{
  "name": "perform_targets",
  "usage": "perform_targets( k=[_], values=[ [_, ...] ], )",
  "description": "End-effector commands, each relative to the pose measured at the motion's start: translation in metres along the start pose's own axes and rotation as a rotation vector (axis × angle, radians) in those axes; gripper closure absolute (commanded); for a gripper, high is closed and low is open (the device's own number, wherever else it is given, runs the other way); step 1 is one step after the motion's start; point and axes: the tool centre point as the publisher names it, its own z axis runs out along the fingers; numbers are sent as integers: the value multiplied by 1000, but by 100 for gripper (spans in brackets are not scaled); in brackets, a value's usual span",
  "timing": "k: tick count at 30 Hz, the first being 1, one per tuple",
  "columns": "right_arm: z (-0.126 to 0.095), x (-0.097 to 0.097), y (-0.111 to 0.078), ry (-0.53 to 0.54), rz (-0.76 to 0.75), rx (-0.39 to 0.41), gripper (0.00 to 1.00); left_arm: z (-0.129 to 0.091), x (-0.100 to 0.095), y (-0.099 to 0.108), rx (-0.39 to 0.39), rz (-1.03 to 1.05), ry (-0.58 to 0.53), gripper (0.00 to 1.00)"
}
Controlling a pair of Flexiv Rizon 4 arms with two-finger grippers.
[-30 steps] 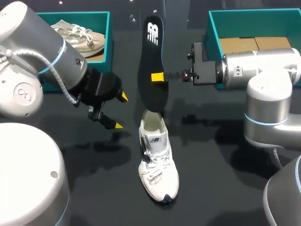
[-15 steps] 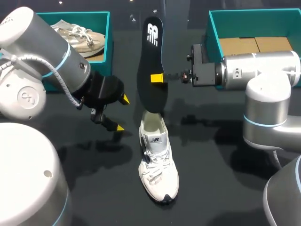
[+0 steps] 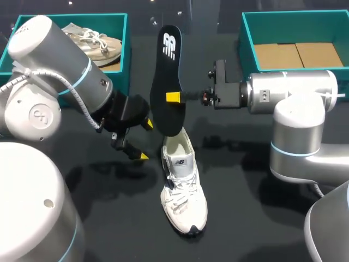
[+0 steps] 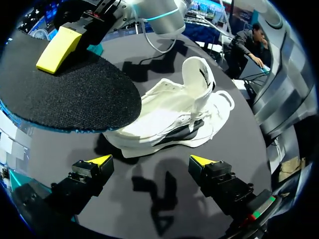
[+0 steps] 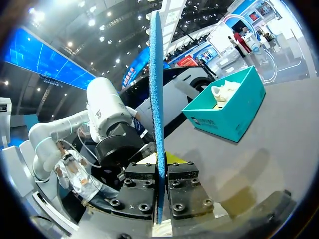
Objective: Take the shoe out of the shoebox, open the shoe tongue, remove and reinsert the insole, then place the shoe into the shoebox
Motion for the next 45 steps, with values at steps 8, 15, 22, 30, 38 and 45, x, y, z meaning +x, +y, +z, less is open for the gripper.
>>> perform_targets(
  k=[8,15,22,30,38,45],
  values=[
    [1,2,-17,-9,5,-38,100,26,-8,-3,-27,-5,16,0],
    [0,1,-22,-5,4,-42,100,33,-12,-3,-33,-27,9,0],
    [-4,0,-25,0,-6,-51,100,38,-13,-4,-34,-34,5,0],
    [-7,-2,-26,-2,-6,-59,100,40,-14,-6,-38,-37,5,0],
    [-7,-6,-32,4,-15,-86,100,39,-12,-7,-36,-21,7,0],
    [-10,-9,-32,14,-74,-95,100,39,-12,-7,-36,-21,7,0]
  ],
)
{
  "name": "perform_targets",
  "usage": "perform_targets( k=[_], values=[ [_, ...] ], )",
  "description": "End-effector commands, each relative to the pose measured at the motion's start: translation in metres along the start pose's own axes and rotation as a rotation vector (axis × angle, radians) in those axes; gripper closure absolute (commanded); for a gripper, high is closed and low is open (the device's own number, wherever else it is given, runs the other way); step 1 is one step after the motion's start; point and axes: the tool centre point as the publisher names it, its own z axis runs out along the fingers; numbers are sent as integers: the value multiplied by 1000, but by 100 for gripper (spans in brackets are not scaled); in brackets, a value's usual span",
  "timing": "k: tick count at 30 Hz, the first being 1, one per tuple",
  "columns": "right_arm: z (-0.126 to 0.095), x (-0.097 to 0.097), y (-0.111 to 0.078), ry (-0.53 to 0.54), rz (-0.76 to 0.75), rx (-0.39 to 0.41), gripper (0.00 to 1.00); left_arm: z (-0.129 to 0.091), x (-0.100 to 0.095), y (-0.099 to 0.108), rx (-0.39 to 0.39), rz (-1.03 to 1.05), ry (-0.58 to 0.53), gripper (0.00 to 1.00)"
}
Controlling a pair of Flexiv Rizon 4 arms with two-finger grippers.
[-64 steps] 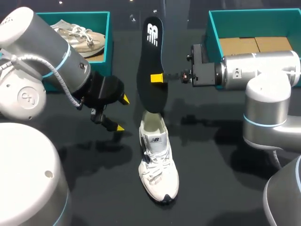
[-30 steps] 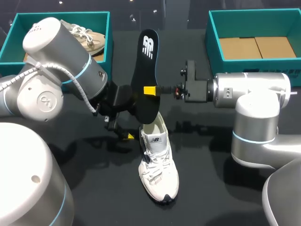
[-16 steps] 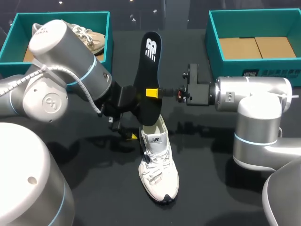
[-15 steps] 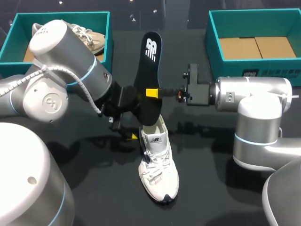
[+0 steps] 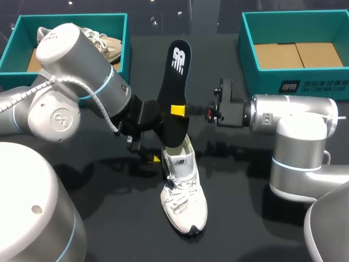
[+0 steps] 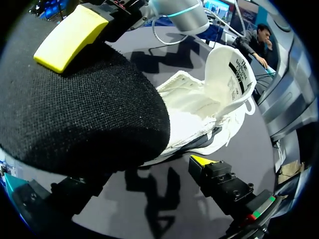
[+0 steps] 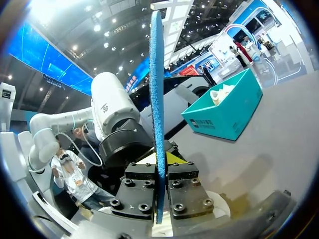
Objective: Take the shoe out of the shoebox, open the shoe tongue, remove and reinsert the insole, then place the shoe into the shoebox
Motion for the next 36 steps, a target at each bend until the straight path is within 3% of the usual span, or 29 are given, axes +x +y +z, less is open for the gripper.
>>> perform_targets(
  k=[1,18,36],
  values=[
    [-1,-2,1,15,-23,-1,100,1,0,0,-2,1,-1,0],
    [-7,-14,1,161,-98,69,100,1,0,0,-2,1,-1,0],
    [-8,-23,-9,209,-67,106,100,1,0,0,-2,1,-1,0]
  ],
)
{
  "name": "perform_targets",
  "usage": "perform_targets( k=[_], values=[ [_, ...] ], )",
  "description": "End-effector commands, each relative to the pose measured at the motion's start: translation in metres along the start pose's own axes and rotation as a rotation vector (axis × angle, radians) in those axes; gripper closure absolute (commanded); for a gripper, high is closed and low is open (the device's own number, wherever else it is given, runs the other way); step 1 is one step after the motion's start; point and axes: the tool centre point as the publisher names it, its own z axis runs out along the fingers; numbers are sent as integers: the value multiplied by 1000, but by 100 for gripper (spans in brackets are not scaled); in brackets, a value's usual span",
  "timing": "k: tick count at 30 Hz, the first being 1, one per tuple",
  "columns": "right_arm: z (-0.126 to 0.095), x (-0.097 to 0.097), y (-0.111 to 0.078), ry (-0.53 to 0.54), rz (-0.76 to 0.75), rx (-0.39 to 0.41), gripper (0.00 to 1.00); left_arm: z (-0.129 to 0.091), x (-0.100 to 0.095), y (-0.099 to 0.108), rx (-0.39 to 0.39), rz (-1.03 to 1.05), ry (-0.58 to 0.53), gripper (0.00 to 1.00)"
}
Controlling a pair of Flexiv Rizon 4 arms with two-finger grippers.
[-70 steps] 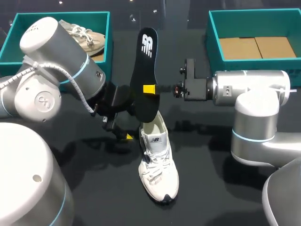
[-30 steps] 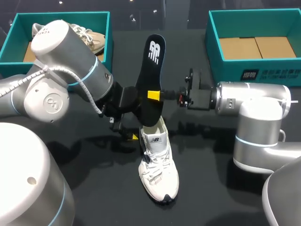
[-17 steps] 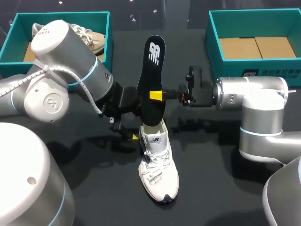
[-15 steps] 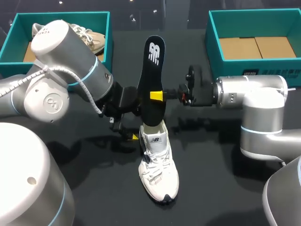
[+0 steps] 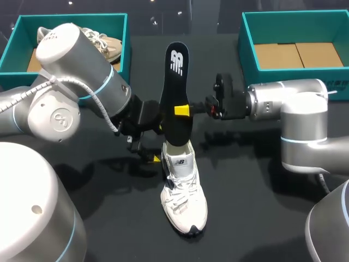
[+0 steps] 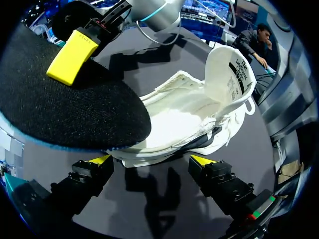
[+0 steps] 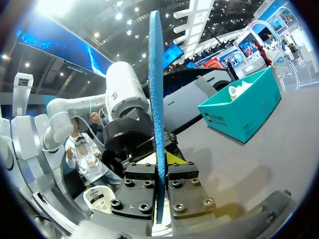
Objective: Take the shoe out of the shoebox, open the shoe tongue, remove and reinsert the insole, then place the shoe into the shoebox
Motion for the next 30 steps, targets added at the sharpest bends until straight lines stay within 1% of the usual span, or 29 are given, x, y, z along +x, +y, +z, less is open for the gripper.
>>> perform_targets(
  k=[1,9,22,30],
  values=[
    [0,-5,-4,9,8,0,100,1,0,0,-2,1,-1,0],
    [0,-6,-8,-17,59,6,100,1,0,0,-2,1,-1,0],
    [7,-3,-17,-7,97,14,100,1,0,0,-2,1,-1,0],
    [9,-2,-20,-26,121,16,100,1,0,0,-2,1,-1,0]
  ],
)
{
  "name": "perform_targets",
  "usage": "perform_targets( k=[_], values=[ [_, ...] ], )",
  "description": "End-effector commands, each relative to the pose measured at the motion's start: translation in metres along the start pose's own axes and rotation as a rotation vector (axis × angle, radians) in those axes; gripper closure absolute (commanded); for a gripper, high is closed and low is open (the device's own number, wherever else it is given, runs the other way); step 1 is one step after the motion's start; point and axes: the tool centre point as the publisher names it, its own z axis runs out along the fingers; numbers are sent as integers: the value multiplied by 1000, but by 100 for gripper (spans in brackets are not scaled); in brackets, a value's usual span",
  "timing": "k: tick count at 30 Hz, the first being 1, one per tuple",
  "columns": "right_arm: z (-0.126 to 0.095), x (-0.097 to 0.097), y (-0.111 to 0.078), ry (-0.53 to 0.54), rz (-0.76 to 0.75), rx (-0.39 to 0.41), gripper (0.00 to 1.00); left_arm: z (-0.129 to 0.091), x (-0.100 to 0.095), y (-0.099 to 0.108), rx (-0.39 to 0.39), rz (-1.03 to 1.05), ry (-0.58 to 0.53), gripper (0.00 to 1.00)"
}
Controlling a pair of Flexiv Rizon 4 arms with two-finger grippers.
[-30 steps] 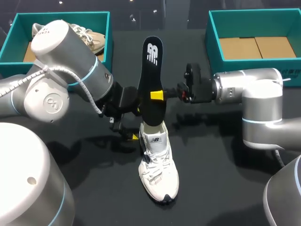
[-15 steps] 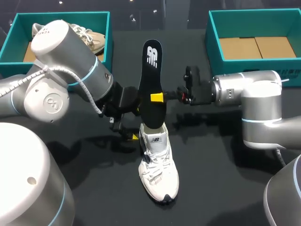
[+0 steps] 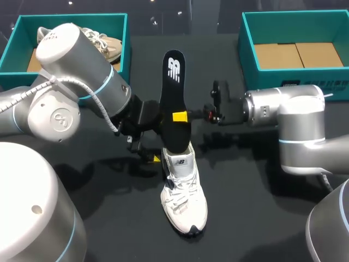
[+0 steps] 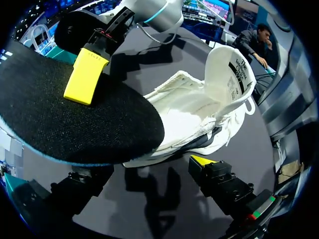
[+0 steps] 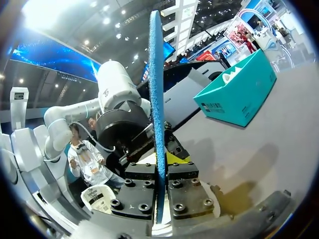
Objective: Take the shoe out of the shoebox, open the shoe tongue, remove and reinsert the insole, then place the shoe into the shoebox
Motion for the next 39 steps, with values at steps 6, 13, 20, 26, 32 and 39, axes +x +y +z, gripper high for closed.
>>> perform_targets(
  k=[6,13,20,26,32,39],
  values=[
    [2,4,-5,-20,14,3,100,1,0,0,-2,1,-1,0],
    [2,8,-10,-33,29,5,100,1,0,0,-2,1,-1,0],
    [1,9,-18,-39,43,3,100,1,0,0,-2,1,-1,0],
    [2,8,-21,-36,60,9,100,1,0,0,-2,1,-1,0],
    [3,7,-25,-35,85,26,100,1,0,0,-2,1,-1,0],
    [4,7,-34,-29,101,30,100,1,0,0,-2,1,-1,0]
  ],
)
